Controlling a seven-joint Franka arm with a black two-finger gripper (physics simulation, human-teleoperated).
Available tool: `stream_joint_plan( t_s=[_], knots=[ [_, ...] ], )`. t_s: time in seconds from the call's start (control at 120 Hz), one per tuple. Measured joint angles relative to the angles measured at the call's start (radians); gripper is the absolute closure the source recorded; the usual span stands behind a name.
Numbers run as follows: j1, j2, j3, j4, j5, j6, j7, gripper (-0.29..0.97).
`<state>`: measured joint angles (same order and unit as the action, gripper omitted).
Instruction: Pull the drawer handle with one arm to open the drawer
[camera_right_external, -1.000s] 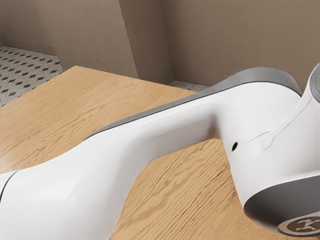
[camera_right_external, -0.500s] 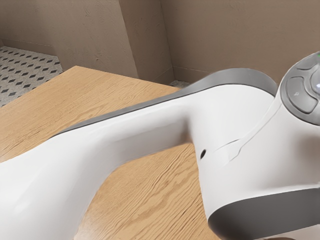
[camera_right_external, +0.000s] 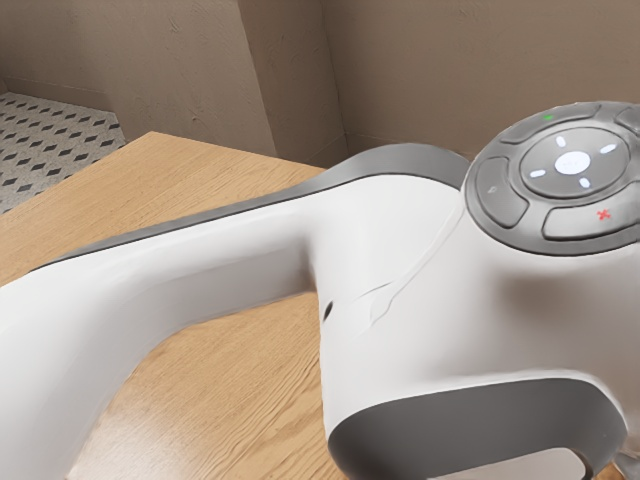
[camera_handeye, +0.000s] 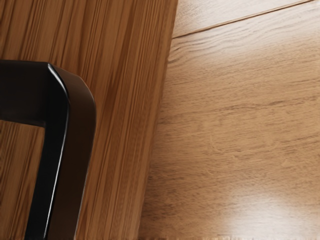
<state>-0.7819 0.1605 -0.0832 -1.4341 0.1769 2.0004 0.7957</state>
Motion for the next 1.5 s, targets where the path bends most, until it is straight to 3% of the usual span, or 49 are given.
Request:
stream_joint_plan(
  t_s=[1.117,1.5],
  knots=[
    [-0.053,-0.285,0.004,-0.321,-0.127,-0.001,-0.018,0.05],
    [-0.059,-0.303,0.006,-0.329,-0.141,-0.002,-0.024,0.03]
  ],
)
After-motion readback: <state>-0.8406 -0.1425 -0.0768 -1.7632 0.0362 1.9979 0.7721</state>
